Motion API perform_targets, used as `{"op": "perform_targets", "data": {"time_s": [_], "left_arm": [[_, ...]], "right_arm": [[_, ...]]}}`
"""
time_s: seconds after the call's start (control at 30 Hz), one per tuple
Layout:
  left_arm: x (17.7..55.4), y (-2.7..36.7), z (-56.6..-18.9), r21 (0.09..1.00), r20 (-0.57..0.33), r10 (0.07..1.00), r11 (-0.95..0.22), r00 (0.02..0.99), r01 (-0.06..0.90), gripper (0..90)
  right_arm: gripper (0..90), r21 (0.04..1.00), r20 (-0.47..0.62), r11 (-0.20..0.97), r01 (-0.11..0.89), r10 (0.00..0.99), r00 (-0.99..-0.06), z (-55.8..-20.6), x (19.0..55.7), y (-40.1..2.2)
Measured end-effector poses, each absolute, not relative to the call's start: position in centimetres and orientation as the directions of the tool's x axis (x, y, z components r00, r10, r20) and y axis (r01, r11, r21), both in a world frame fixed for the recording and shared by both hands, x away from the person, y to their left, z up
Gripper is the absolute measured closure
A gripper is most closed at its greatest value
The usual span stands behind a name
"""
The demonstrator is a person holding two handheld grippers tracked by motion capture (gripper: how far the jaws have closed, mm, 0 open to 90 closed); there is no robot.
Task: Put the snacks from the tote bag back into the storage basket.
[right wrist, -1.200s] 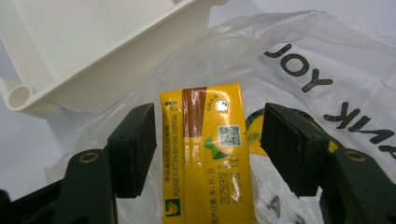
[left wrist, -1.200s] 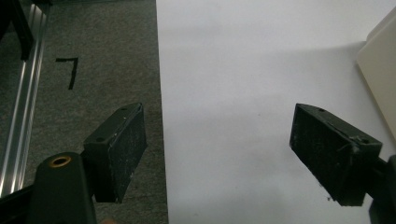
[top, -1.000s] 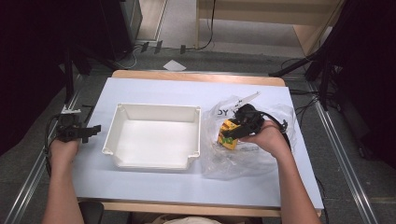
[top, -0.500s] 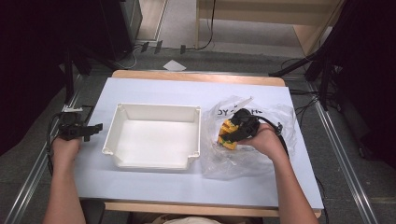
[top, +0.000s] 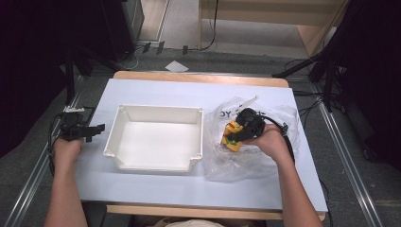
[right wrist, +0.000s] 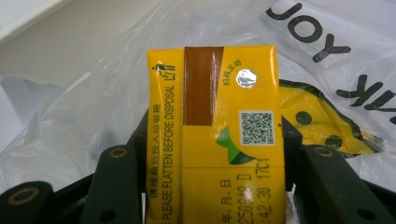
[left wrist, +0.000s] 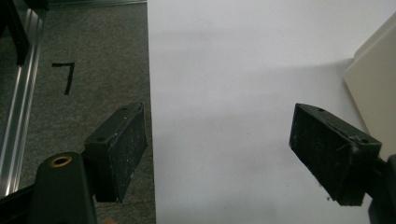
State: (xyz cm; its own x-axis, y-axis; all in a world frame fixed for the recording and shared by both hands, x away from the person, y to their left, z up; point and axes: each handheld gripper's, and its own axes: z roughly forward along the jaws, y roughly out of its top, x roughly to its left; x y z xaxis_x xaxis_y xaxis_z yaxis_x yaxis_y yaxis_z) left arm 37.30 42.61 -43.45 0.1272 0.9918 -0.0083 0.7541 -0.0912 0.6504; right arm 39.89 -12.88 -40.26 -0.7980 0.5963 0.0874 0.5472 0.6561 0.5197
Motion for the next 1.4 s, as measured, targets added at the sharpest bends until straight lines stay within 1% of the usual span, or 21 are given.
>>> {"op": "perform_targets", "data": {"time_s": [0.43, 0.5, 0.67, 1.0, 1.4], "left_arm": [[37.3, 42.6, -43.4, 0.649, -0.013, 0.992, -0.09, 0.129, 0.755, 20.4], [37.3, 42.6, -43.5, 0.646, -0.012, 0.992, -0.091, 0.129, 0.758, 20.4], [37.4, 42.5, -43.5, 0.641, -0.011, 0.991, -0.096, 0.134, 0.762, 20.5], [37.5, 42.3, -43.6, 0.635, -0.01, 0.991, -0.1, 0.137, 0.766, 20.4], [37.4, 42.3, -43.6, 0.632, -0.021, 0.989, -0.099, 0.145, 0.769, 20.5]], "right_arm": [[52.0, 0.537, 0.087, 0.636, 0.553, 0.611, -0.787, -38.9, 39.7, -13.3], [52.0, 0.53, 0.105, 0.619, 0.58, 0.631, -0.769, -38.4, 39.7, -13.5], [52.1, 0.536, 0.096, 0.614, 0.579, 0.637, -0.764, -37.8, 39.6, -13.5], [52.2, 0.551, 0.098, 0.605, 0.574, 0.636, -0.765, -36.6, 39.5, -13.3], [52.3, 0.588, 0.091, 0.606, 0.537, 0.61, -0.787, -34.7, 39.5, -12.1]]}}
